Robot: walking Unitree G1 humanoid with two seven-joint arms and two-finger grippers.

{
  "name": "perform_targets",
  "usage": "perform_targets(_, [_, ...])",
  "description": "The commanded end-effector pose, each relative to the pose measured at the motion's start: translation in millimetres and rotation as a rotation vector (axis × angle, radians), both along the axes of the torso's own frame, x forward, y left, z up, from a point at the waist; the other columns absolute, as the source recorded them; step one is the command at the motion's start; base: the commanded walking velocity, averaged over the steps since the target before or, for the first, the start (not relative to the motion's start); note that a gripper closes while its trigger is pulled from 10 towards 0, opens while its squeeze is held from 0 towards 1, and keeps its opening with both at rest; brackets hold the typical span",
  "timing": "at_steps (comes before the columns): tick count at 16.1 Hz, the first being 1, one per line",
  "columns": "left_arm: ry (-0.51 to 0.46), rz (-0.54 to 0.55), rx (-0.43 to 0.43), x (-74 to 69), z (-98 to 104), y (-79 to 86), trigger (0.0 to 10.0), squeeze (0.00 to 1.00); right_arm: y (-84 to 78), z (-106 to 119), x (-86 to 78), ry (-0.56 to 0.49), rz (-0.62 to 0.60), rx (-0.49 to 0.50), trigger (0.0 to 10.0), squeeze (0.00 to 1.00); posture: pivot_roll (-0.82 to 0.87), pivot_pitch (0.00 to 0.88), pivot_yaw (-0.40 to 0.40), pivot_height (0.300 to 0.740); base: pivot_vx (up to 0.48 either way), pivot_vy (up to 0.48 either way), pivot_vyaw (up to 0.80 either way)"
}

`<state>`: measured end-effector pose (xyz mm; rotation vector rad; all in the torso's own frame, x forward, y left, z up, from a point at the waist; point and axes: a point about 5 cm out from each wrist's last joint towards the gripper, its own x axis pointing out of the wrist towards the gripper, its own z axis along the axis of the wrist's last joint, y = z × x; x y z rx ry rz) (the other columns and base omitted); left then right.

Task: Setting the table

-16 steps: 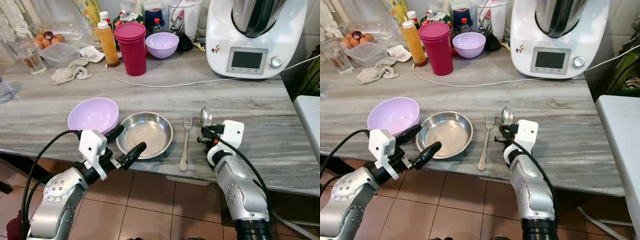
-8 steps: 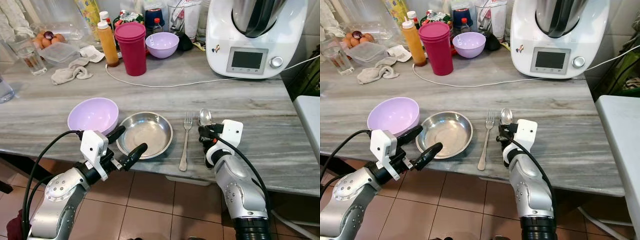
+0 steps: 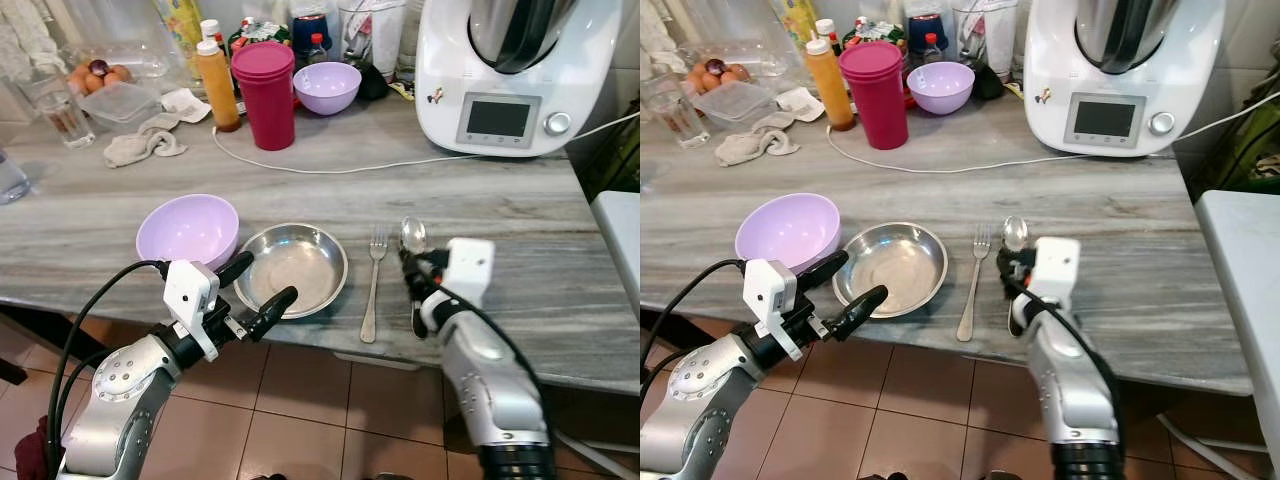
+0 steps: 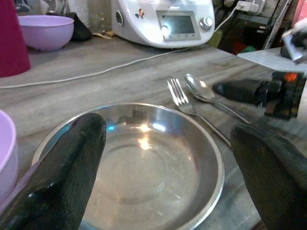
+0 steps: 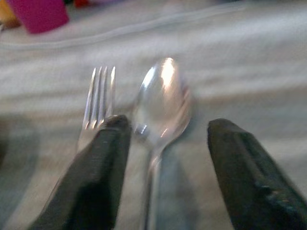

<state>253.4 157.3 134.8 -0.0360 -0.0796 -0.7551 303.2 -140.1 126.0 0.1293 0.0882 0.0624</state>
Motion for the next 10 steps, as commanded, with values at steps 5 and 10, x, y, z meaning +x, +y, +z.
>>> perform_targets(5, [-0.014,-0.008,0.003,2.8,2,-1.7,10.0,0.00,-6.7,29,-1.4,-0.186,-0.044,-0.087,10.0,1.00,-0.19,0.116,0.064,0.740,0.000,0.000,0.00])
perform_targets(10, [-0.028,0.015,-0.014,4.6,4,-2.1,10.0,0.00,-13.4,50,-2.5,-0.335,-0.101,-0.268,10.0,1.00,-0.18,0.111,0.062,0.740,0.000,0.000,0.00])
